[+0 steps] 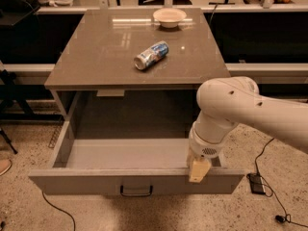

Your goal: Open top drawer

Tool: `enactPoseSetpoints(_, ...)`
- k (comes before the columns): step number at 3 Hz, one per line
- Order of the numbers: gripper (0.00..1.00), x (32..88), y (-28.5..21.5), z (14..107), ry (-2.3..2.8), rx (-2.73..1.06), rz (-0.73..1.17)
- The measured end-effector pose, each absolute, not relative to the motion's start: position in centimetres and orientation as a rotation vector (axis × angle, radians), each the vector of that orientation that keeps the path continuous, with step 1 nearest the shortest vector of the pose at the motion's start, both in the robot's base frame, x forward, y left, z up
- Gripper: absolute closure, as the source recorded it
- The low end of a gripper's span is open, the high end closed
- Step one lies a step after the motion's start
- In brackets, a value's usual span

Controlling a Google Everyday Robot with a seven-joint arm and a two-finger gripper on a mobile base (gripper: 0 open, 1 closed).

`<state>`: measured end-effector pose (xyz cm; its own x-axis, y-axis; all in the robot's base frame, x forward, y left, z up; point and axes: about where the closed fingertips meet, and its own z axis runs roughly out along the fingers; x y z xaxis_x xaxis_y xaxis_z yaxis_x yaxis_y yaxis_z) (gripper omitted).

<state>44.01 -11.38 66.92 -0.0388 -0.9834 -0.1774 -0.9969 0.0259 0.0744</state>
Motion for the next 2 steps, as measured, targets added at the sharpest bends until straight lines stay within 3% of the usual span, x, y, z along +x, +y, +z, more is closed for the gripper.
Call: enactPoseSetpoints(2, 1.00, 41.7, -12.6, 66.6, 2.186, -2.025, 0.268)
